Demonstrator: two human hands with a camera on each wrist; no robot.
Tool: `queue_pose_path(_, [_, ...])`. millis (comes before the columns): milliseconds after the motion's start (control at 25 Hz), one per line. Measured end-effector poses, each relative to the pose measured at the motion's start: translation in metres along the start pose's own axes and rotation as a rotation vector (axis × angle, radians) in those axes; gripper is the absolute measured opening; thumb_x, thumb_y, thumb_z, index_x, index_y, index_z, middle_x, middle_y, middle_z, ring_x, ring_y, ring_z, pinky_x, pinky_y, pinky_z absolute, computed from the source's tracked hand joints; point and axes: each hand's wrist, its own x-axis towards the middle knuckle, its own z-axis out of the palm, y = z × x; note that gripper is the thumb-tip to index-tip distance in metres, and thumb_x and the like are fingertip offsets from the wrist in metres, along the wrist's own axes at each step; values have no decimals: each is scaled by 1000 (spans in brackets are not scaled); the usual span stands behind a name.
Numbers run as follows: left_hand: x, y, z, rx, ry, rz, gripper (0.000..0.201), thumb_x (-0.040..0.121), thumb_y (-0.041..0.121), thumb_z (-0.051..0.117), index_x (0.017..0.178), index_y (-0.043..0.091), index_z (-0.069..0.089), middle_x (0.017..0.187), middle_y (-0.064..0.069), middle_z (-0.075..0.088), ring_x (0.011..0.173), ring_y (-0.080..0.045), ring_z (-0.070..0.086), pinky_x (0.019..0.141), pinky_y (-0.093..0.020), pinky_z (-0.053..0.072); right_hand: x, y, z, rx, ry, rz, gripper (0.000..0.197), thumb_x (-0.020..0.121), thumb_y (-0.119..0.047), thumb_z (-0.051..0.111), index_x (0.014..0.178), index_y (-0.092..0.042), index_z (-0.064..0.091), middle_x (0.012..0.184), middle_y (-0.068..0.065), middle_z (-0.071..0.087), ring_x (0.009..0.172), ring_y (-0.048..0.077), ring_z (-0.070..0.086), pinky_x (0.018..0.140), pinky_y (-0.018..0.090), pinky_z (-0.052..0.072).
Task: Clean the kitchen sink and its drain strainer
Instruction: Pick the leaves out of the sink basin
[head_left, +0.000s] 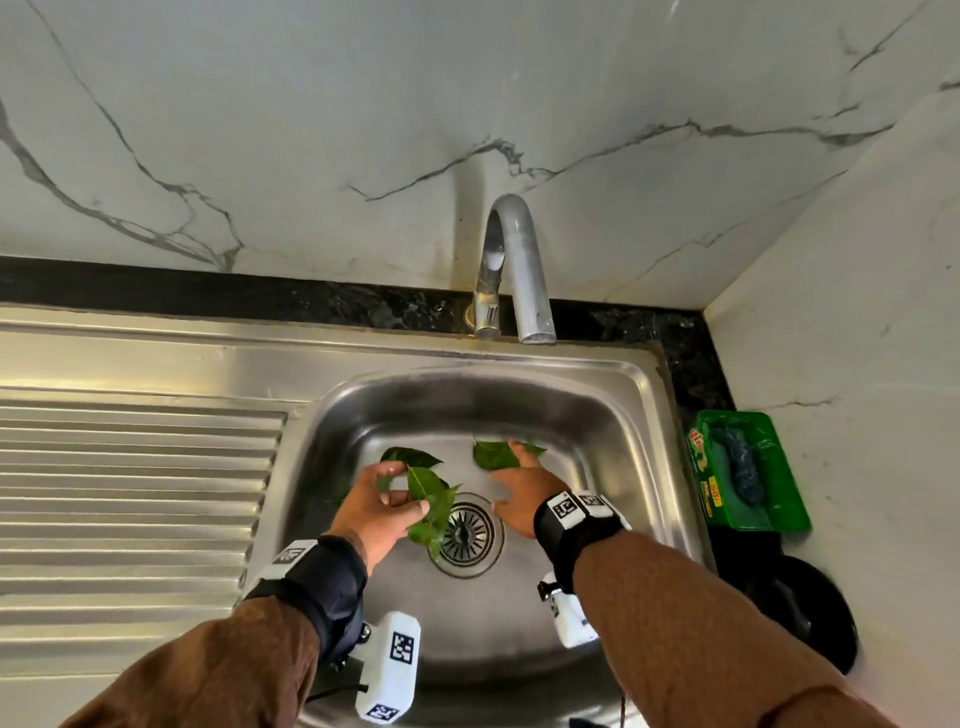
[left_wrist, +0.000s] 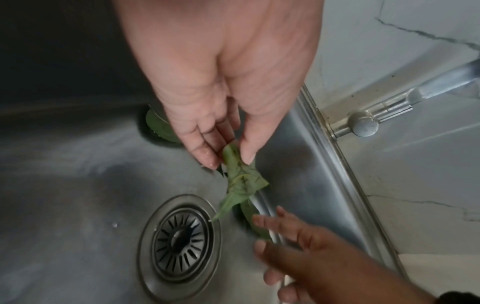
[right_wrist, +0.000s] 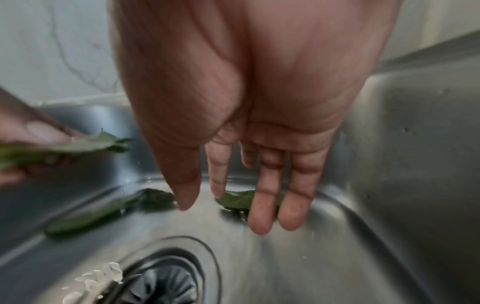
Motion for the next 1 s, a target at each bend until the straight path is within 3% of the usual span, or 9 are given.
queue_pose_path(120, [7,7,-12,-38,14,-27,56,83,-8,69,124,21,43,97,-14,70,86,-21,67,70,-35,51,22,9,2,-197,-125,-9,65,88,-34,65,148,-36,40,162,-9,-23,132,27,50,110,31,39])
queue_pose_path(240, [12,7,-18,36,-9,-10,44,85,-5,68,115,22,51,93,-8,70,86,-14,65,69,-30,49,41,11,12,-255,-202,14,76,85,-29,65,151,-42,28,161,-12,-26,130,26,52,107,33,44])
queue_pose_path(320, [14,3,-20,118,-26,20,32,85,-3,69,105,20,63,96,-5,72,89,-16,68,71,-30,52,47,12,20,-245,-220,22,80,86,-27,61,154,-37,20,162,-14,-23,131,25,51,108,35,43])
queue_pose_path(440, [15,-6,-23,190,-68,58,28,85,-3,68,96,21,78,99,2,76,96,-13,71,80,-24,54,47,12,23,-164,-146,31,84,90,-27,58,158,-24,9,164,-14,-14,138,22,44,114,35,37])
queue_pose_path(600, [13,-3,-27,255,-32,22,27,86,0,68,100,22,78,100,7,75,87,5,68,89,-22,53,29,-1,6,-11,75,-72,72,95,-23,49,158,-25,13,165,-14,0,146,14,30,117,32,32])
queue_pose_path(680, [13,0,-23,238,-7,-22,23,89,3,66,102,19,77,104,3,74,89,0,66,86,-27,55,8,-15,-2,6,171,-247,66,97,-22,44,156,-31,17,164,-15,9,146,12,29,116,31,34])
queue_pose_path(800, [3,13,-12,-81,37,-191,21,97,15,58,110,4,71,107,-12,71,91,-19,66,71,-27,51,-24,-39,-6,-120,78,-541,60,98,-19,40,153,-37,26,161,-23,16,142,8,35,109,29,40])
queue_pose_path(920, [2,5,-14,-204,29,-246,34,94,38,61,107,7,70,103,-14,74,97,-27,69,86,-39,55,-48,-53,1,-288,-67,-643,60,96,-15,42,151,-37,32,160,-26,18,138,16,41,103,35,46])
queue_pose_path(1000, [1,-8,-18,-98,44,-220,26,90,28,70,106,8,72,103,-14,74,96,-26,69,83,-35,57,-54,-54,-1,-331,-98,-660,58,97,-17,41,149,-41,34,158,-28,19,137,18,40,102,37,46])
